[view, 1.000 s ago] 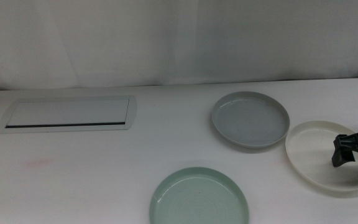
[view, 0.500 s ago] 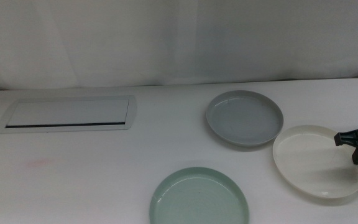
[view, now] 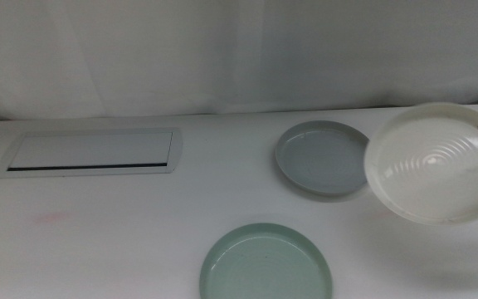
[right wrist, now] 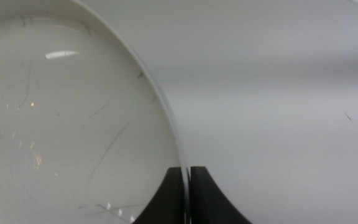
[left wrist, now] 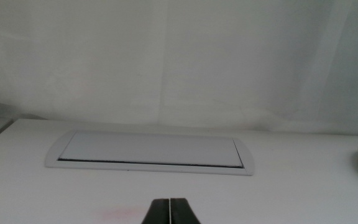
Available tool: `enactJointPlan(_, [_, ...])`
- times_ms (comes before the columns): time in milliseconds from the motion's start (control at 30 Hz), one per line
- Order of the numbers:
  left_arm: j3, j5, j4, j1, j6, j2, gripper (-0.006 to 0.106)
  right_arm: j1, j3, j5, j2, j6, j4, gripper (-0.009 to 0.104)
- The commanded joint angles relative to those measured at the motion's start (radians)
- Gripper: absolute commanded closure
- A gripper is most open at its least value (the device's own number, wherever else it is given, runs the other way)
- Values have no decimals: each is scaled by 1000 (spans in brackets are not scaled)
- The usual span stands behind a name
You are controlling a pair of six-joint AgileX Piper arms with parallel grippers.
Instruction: Stack the three bowls on top of each other.
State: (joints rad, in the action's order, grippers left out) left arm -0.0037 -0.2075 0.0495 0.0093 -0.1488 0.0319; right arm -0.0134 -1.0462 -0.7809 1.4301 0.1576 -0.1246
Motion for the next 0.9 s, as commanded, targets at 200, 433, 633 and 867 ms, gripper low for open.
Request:
enactJointPlan(200, [41, 14, -3, 1, 2, -8, 102, 276, -38, -39, -51, -63, -35, 98])
enactJointPlan(433, [41, 14, -3, 1, 2, -8, 102, 508, -38, 17, 68, -158, -42, 98])
enactJointPlan(633, [41, 20, -3, 1, 2, -8, 102, 619, -38, 92, 213, -197, -44, 98])
enactJointPlan(867, [41, 20, -3, 1, 2, -8, 102, 657, -38, 114, 329, -210, -44, 98])
